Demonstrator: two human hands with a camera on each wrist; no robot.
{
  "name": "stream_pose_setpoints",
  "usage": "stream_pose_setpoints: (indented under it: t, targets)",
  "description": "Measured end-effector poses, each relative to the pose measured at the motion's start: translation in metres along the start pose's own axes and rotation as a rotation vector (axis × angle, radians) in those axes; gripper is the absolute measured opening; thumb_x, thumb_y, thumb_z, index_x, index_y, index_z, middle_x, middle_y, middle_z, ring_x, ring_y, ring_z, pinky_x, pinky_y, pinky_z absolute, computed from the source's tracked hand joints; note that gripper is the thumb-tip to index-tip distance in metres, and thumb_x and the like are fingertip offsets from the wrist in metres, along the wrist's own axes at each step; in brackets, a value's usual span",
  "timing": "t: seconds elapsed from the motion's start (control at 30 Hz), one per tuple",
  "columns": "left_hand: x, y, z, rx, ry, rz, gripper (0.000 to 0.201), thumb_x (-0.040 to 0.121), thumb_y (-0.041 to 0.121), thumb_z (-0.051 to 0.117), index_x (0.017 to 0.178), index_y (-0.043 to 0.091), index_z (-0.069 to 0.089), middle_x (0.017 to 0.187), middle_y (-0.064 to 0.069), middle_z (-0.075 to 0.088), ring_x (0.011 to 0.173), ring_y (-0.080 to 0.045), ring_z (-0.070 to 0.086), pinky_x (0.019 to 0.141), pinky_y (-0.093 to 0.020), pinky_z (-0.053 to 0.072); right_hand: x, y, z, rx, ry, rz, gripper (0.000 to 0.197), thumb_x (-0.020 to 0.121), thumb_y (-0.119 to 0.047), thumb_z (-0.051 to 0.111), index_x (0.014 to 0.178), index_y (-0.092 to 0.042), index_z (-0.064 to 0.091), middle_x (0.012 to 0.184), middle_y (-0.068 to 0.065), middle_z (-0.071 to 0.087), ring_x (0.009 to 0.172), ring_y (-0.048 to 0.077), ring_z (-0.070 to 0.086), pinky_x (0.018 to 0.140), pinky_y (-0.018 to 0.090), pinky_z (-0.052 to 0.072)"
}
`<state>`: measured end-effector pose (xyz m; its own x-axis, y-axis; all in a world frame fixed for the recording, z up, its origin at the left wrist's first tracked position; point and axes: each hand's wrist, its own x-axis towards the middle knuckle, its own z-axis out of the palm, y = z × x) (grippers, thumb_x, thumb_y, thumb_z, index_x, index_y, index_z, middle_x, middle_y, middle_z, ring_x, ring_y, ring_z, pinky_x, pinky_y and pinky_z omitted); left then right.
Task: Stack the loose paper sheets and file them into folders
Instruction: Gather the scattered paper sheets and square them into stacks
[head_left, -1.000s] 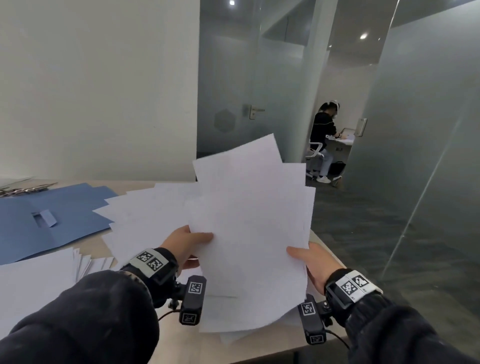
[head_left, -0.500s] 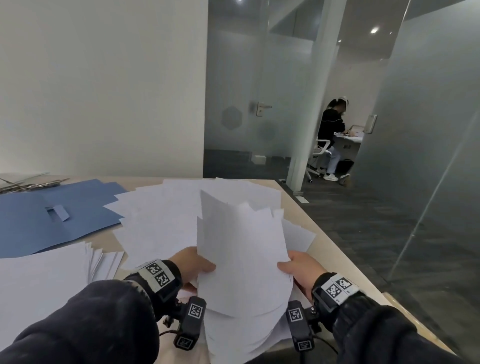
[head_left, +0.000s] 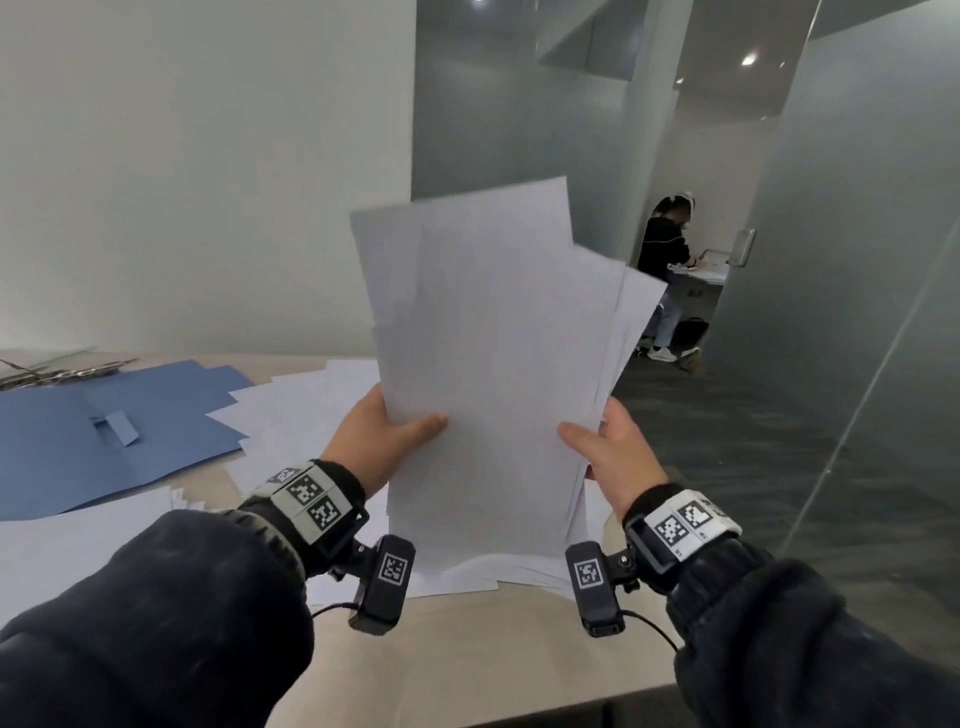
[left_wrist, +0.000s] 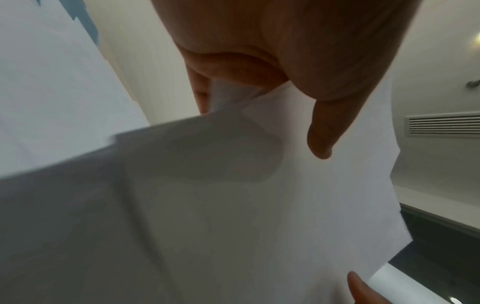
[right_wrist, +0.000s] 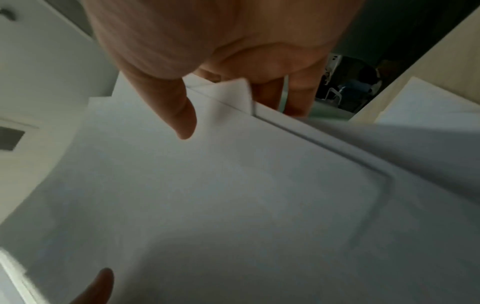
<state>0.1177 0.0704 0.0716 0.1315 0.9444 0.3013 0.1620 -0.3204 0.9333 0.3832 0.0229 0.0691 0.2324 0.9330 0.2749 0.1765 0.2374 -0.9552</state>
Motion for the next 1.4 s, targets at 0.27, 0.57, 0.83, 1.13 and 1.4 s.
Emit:
stream_pose_setpoints:
  t: [0.27,0.57,0.83,1.13,1.4]
  targets:
    - [-0.014,-0.019,0.012,-0.027,-0.027,-0.107,0.016,0.091,0.021,0.075,0.106,0.022,0.073,0.096,0.004,0.079,0.088,-0.015,0.076,0.091,-0.045,0.059,-0.012,0.023,0.005,-0.025,0.023,-0.012,0.032,0.092,-0.007,0.067,0.12,-0.021,0.061,0.109,-0.005,0.075,0.1,0.011,0.072,0.091,0.035,0.057]
    - [-0.017,-0.014,0.019,-0.145,0.066,-0.041,0.05,0.079,0.035,0.086,0.121,0.033,0.059,0.11,0.011,0.074,0.095,-0.005,0.072,0.084,-0.032,0.057,-0.019,0.02,0.004,0.08,0.006,-0.013,0.039,0.092,-0.011,0.069,0.126,-0.023,0.055,0.108,-0.006,0.076,0.098,0.011,0.072,0.077,0.024,0.057]
    - [-0.019,-0.026,0.02,-0.17,-0.035,-0.136,0.048,0.077,0.02,0.075,0.123,0.025,0.063,0.112,0.003,0.076,0.103,-0.018,0.073,0.096,-0.047,0.056,-0.021,0.026,0.009,0.109,0.021,0.049,0.023,0.092,-0.008,0.069,0.114,-0.013,0.068,0.106,0.001,0.077,0.096,0.017,0.074,0.077,0.026,0.057]
    - [-0.033,-0.022,-0.018,-0.067,0.105,-0.203,0.015,0.099,0.017,0.058,0.103,0.027,0.069,0.098,0.004,0.078,0.093,-0.02,0.074,0.089,-0.04,0.058,-0.014,0.029,0.05,0.057,-0.088,0.078,0.022,0.097,-0.018,0.064,0.119,-0.019,0.067,0.111,-0.003,0.076,0.103,0.018,0.072,0.089,0.035,0.055]
    - [-0.068,-0.017,-0.136,0.095,0.262,-0.336,0.027,0.091,0.018,0.048,0.108,0.032,0.062,0.101,-0.004,0.075,0.09,-0.029,0.074,0.088,-0.052,0.06,-0.016,0.016,0.164,-0.028,-0.295,0.2,0.021,0.093,-0.019,0.044,0.108,-0.014,0.058,0.095,0.009,0.066,0.082,0.026,0.062,0.07,0.035,0.048]
